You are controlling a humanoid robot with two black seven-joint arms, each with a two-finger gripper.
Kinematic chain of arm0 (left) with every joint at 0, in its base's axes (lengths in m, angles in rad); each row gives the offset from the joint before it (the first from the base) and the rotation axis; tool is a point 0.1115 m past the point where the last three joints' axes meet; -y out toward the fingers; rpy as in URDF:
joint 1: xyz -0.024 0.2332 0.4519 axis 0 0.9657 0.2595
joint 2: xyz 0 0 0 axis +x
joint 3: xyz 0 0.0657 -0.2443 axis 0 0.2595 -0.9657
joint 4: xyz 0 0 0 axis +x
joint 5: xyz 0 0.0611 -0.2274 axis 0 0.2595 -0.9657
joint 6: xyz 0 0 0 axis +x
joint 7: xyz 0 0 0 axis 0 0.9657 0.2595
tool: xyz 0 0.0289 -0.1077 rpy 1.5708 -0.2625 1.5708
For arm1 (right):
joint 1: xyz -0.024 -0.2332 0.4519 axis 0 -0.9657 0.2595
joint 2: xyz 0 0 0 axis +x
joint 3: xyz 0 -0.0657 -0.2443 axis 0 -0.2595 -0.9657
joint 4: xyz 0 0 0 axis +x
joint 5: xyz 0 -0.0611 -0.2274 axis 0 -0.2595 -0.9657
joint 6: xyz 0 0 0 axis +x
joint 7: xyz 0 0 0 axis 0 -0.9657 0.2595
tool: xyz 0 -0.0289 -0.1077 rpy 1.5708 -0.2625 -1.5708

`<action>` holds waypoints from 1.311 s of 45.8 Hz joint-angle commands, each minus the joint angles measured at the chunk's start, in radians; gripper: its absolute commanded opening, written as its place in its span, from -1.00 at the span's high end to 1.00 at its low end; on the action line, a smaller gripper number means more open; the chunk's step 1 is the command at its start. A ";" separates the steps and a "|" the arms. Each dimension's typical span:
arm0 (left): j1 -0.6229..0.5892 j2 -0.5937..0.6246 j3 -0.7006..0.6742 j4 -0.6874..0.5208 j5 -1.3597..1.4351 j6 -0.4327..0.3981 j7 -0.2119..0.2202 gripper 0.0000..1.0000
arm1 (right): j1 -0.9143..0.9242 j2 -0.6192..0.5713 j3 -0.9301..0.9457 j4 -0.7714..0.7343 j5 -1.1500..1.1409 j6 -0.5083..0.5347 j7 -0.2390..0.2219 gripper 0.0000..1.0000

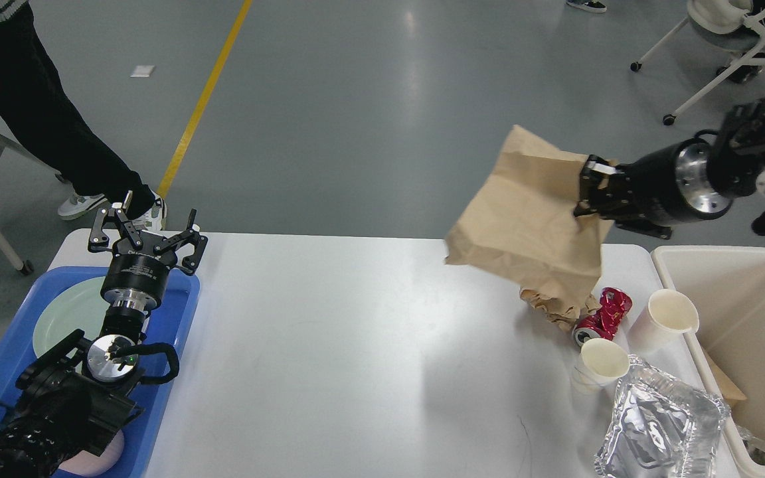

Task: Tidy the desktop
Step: 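Lift the brown paper sheet with the right gripper and drop it into the white bin, then move the right gripper to the white paper cup beside the bin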

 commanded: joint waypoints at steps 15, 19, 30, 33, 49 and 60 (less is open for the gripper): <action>0.000 0.000 0.000 0.000 0.000 0.000 0.000 -0.94 | -0.871 -0.248 0.223 -0.809 0.017 -0.420 -0.024 1.00; 0.000 0.000 0.000 0.000 0.000 0.000 0.000 -0.94 | -1.069 -0.235 0.287 -0.984 0.017 -0.464 -0.064 1.00; 0.000 -0.001 0.000 0.000 0.000 0.000 0.000 -0.94 | -1.437 -0.084 0.486 -1.365 0.014 -0.464 -0.153 1.00; 0.000 0.000 0.000 0.000 0.000 0.000 0.000 -0.94 | -1.459 -0.056 0.499 -1.377 0.014 -0.466 -0.173 1.00; 0.000 0.000 0.000 0.000 0.000 0.000 0.000 -0.94 | -1.468 -0.007 0.508 -1.372 -0.004 -0.478 -0.179 -1.00; 0.000 0.000 0.000 0.000 0.000 0.000 0.000 -0.94 | -1.352 -0.019 0.513 -1.351 -0.006 -0.464 -0.178 -1.00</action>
